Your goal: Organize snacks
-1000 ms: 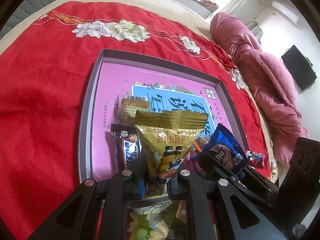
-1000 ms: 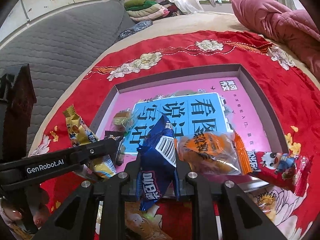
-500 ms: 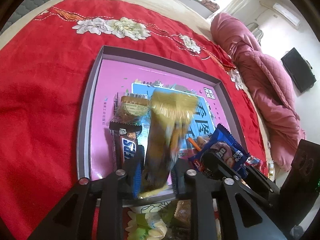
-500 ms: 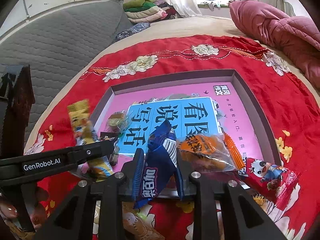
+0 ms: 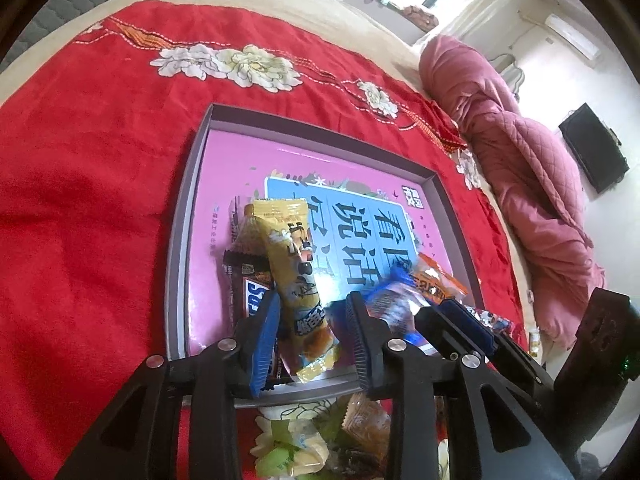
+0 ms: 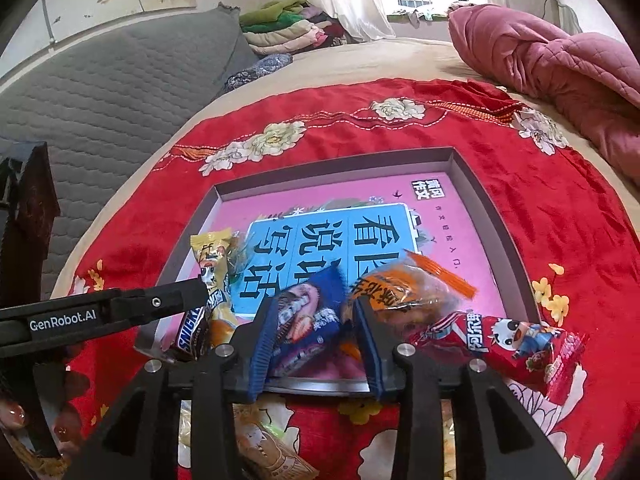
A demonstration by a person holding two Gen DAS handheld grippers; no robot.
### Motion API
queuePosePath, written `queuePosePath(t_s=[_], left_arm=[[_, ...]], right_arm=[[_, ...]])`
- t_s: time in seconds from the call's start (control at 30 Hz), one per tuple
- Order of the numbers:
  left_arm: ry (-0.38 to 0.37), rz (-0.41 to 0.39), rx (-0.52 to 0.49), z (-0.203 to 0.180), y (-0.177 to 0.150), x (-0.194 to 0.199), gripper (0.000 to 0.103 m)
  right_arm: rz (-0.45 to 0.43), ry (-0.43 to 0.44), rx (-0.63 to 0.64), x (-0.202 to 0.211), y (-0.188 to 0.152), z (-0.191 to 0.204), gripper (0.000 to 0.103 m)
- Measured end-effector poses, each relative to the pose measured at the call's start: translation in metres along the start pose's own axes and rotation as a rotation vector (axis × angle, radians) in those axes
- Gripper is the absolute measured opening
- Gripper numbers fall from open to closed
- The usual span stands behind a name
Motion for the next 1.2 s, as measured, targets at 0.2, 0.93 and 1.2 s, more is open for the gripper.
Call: queuePosePath(t_s=[0.2, 0.93, 1.2], left_arm=[[-0.002, -0.008, -0.005, -0.003, 0.002, 0.006, 0.04], [0.021, -0.032, -0.019, -0.009, 0.002, 0.033, 0.061], [0.046, -0.029, -0.018, -0.002, -0.006, 0.046, 0.061]], right_arm=[[-0.01, 0.004, -0.003, 0.004, 0.003, -0.002, 0.039], [-0.07, 0.014, -0.042, 0.038, 0.012, -0.029, 0.053], [-0.094, 0.003, -0.068, 0.058, 0.014, -0.053, 0.058]])
Point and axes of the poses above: each gripper's, at about its wrist camera, not at the fingertips, and x roughly against the way its jaws point, z to its left, y to its top, the point moved 8 cm from there along -x, roughly the way its jaws point, and after that the axes turned 13 degrees about -y, right-handed, at the moved point
